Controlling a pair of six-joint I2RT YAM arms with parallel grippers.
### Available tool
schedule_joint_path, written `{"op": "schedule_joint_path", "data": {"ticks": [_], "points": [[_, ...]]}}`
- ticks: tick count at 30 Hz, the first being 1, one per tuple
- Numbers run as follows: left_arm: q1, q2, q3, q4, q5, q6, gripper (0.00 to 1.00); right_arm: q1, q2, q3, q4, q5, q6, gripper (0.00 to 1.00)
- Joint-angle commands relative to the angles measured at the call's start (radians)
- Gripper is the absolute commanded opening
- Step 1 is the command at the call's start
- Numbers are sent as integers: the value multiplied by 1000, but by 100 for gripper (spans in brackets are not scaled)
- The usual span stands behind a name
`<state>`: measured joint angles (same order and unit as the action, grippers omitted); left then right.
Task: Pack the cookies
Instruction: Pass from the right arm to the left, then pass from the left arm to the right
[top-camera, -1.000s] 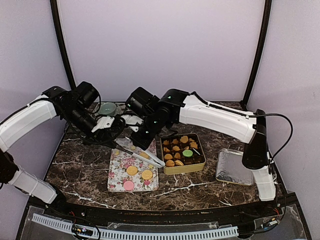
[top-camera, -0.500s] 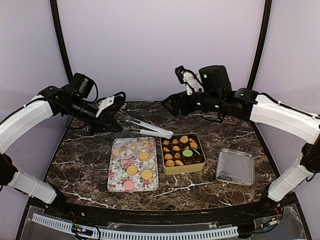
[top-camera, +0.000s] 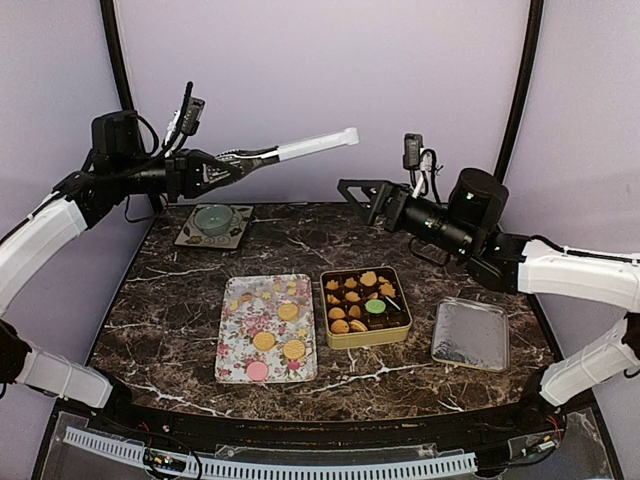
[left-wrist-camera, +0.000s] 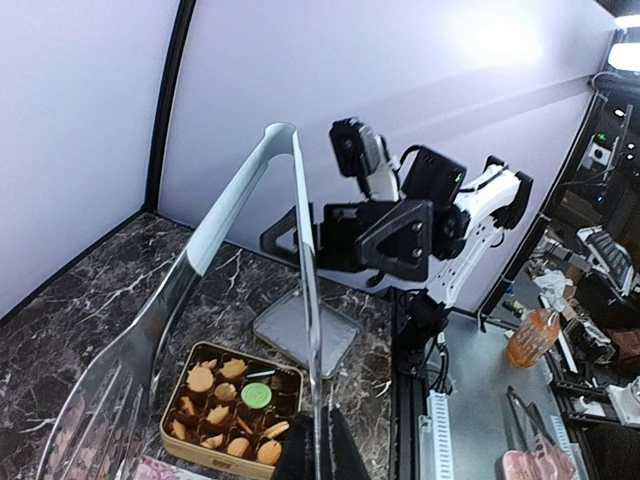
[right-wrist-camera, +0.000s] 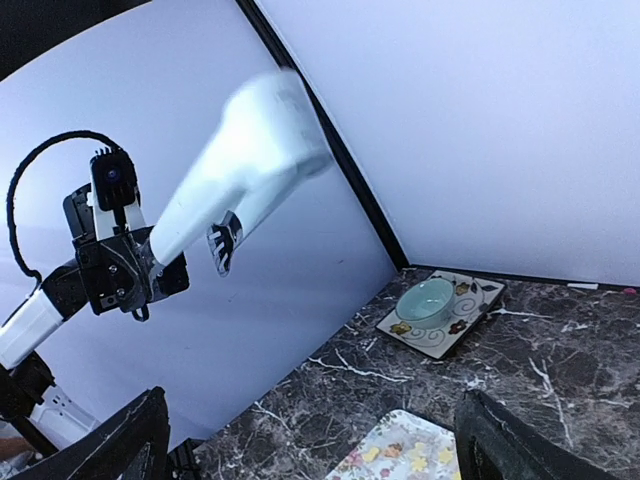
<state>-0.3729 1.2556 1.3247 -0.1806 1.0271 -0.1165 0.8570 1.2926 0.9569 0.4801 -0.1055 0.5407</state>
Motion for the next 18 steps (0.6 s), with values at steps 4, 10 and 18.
{"op": "schedule_joint_path", "data": {"ticks": [4, 10, 18], "points": [[6, -35, -65, 365, 128, -402, 0, 31, 142, 21, 455, -135, 91, 100], [5, -38, -117, 463, 155, -501, 0, 73, 291, 138, 618, -173, 105, 100], [5, -54, -157, 491, 174, -510, 0, 89, 427, 256, 770, -196, 177, 100]]}}
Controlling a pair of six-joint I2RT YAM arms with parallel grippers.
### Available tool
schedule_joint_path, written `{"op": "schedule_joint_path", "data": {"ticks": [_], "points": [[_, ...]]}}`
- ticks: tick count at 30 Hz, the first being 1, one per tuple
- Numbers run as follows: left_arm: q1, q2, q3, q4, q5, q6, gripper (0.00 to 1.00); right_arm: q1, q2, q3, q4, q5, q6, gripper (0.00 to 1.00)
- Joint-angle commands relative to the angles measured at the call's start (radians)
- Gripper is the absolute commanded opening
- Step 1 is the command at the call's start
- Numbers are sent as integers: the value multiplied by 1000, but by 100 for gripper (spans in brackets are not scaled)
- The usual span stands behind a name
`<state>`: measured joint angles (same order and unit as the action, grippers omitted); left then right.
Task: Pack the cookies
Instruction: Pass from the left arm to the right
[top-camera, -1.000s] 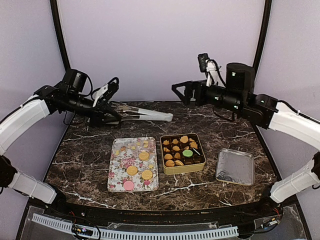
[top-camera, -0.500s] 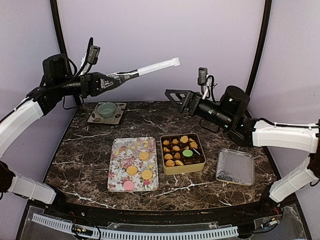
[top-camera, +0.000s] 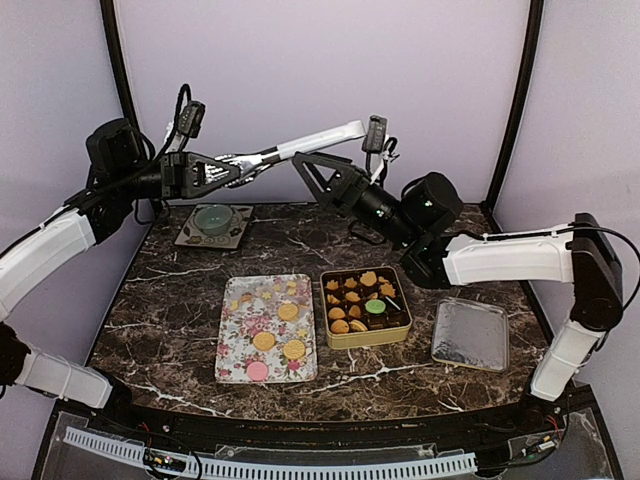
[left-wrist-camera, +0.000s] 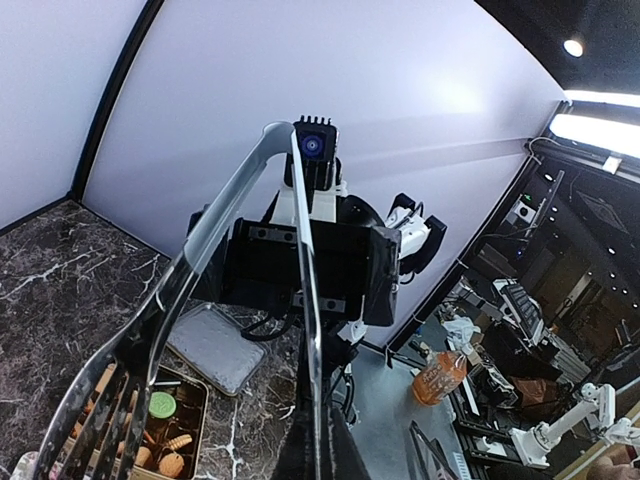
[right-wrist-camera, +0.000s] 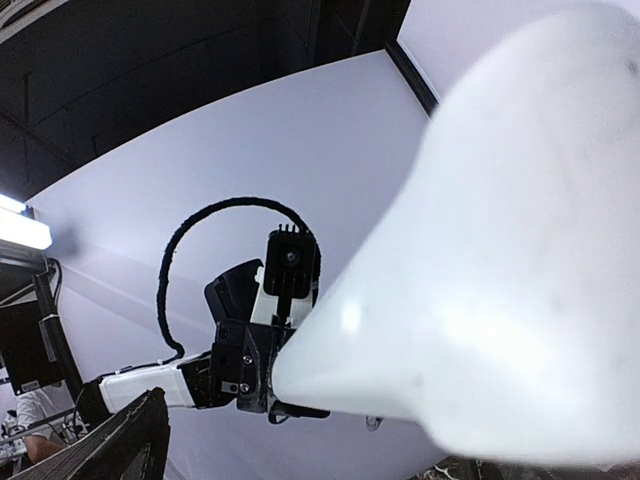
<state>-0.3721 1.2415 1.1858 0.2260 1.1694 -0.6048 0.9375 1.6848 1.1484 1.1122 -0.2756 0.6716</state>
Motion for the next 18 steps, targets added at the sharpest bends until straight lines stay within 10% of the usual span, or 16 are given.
{"op": "schedule_joint_path", "data": {"ticks": [1, 18], "points": [[4, -40, -23, 87, 33, -21, 0, 9, 45, 77, 147, -29, 58, 99], [6, -61, -65, 13, 39, 107, 0, 10, 89, 161, 66, -44, 103, 55]]}}
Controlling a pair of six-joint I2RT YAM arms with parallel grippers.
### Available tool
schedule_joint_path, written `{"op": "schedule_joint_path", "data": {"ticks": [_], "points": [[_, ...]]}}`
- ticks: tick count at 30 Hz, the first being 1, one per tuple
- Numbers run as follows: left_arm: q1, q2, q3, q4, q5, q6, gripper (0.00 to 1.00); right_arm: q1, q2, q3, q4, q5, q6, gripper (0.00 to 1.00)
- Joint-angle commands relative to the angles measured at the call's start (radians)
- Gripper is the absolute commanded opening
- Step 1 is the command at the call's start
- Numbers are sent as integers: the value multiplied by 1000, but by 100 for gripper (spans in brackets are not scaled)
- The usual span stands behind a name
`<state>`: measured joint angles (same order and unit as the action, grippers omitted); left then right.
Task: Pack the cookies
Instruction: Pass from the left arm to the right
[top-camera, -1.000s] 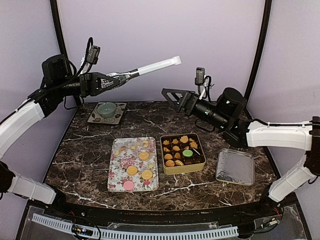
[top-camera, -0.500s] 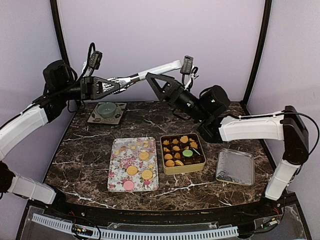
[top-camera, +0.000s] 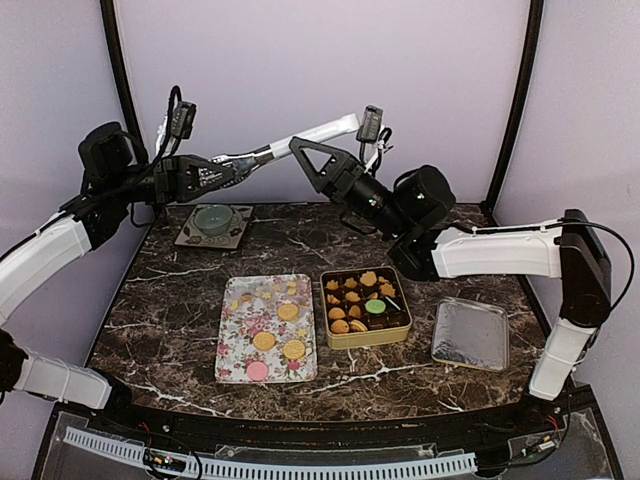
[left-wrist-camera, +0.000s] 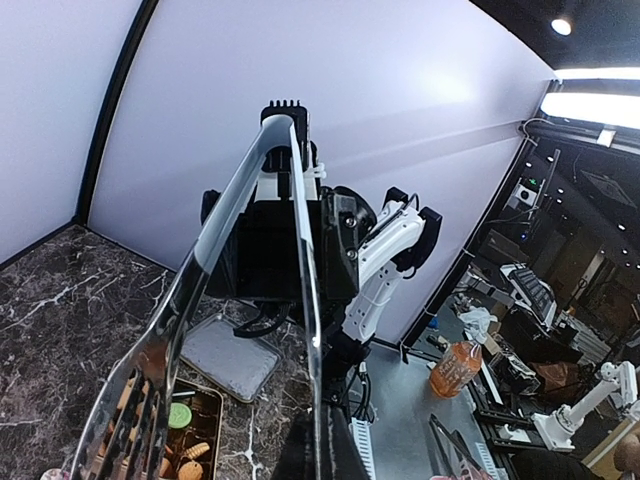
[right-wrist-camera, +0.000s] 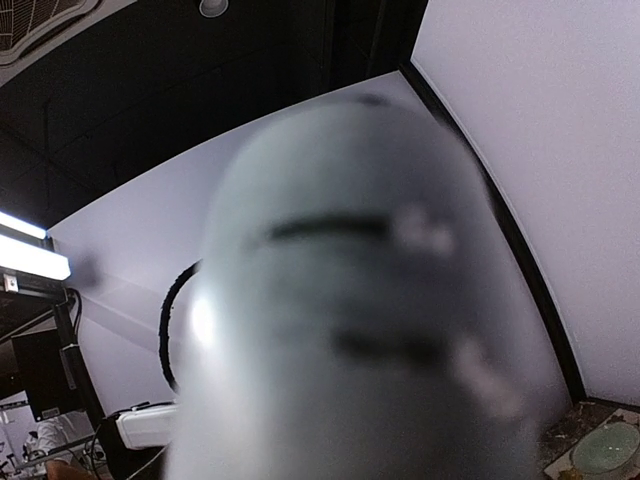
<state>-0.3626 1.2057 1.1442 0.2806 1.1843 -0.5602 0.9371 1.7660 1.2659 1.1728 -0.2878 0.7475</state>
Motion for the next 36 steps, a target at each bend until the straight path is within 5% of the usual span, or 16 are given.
{"op": "schedule_joint_path", "data": {"ticks": [1, 10, 17, 27, 31, 36], "points": [[-4, -27, -27, -53, 24, 78, 0, 10, 10, 50, -1, -37, 33, 54], [-3, -32, -18, -239, -7, 279, 7, -12, 12, 55, -16, -118, 87, 40], [-1, -23, 17, -371, -54, 384, 28, -11, -52, -23, -109, -62, -3, 30], [18, -17, 55, -516, -87, 475, 36, 4, -120, -49, -296, 20, -153, 26], [49, 6, 125, -672, -145, 542, 61, 16, -156, -65, -394, 75, -243, 25], [170, 66, 180, -900, -168, 625, 76, 61, -164, -91, -530, 186, -367, 23]]}}
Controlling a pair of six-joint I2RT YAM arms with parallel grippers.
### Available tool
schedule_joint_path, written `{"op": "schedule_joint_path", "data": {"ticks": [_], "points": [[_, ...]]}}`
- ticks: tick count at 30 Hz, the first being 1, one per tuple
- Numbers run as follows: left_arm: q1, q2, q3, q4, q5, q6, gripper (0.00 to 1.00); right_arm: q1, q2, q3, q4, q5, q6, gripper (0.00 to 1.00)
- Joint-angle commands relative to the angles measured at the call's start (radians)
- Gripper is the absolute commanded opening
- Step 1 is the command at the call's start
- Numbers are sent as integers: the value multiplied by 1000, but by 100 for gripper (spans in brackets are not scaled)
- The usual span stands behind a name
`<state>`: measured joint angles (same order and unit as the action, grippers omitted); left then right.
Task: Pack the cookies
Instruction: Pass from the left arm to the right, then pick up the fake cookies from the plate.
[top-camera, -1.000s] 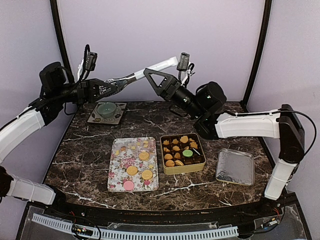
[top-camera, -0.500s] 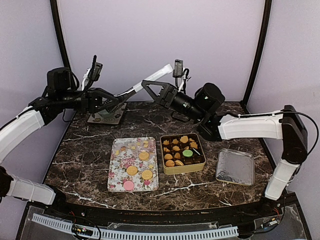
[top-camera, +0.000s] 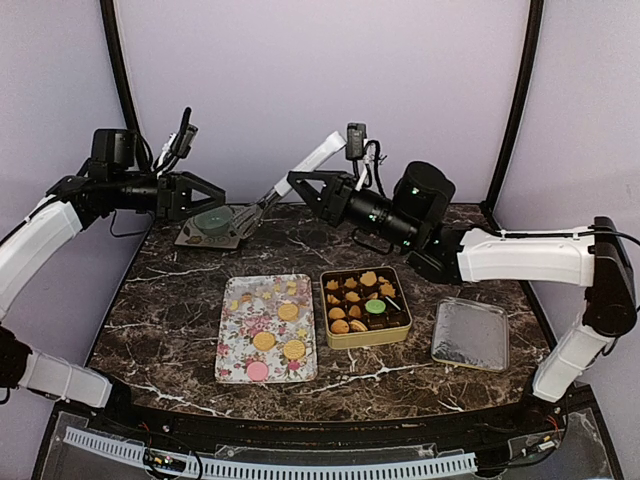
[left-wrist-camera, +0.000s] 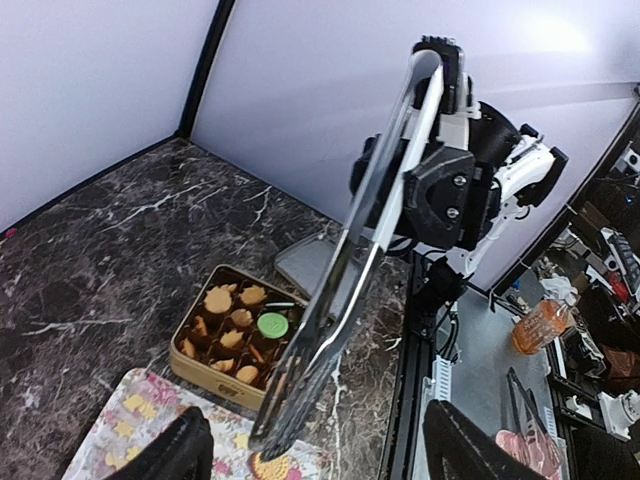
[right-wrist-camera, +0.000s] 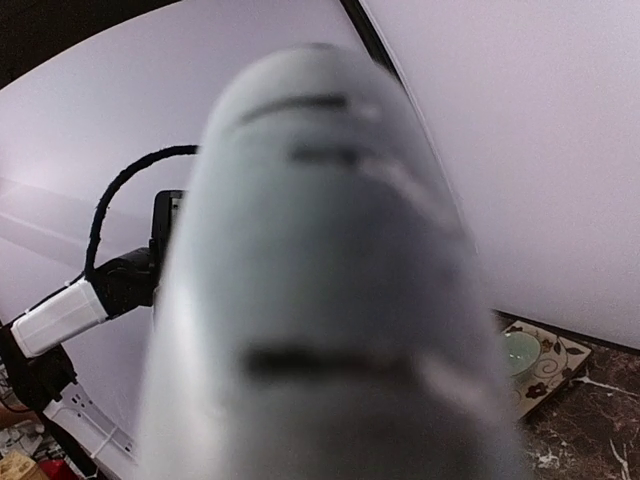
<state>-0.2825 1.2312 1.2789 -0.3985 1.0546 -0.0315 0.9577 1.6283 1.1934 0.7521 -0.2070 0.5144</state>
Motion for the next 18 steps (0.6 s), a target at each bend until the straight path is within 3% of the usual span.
{"op": "schedule_joint_path", "data": {"ticks": [1, 4, 9, 18], "points": [[118, 64, 58, -265, -49, 121, 77, 53, -25, -16, -143, 130, -159, 23], [204, 128, 67, -362, -93, 207, 80, 100, 5, -3, -222, 198, -219, 21], [311, 201, 37, -391, -205, 268, 81, 166, 68, 17, -281, 296, -275, 21], [339, 243, -42, -411, -342, 313, 81, 240, 171, 23, -261, 374, -300, 22]]}}
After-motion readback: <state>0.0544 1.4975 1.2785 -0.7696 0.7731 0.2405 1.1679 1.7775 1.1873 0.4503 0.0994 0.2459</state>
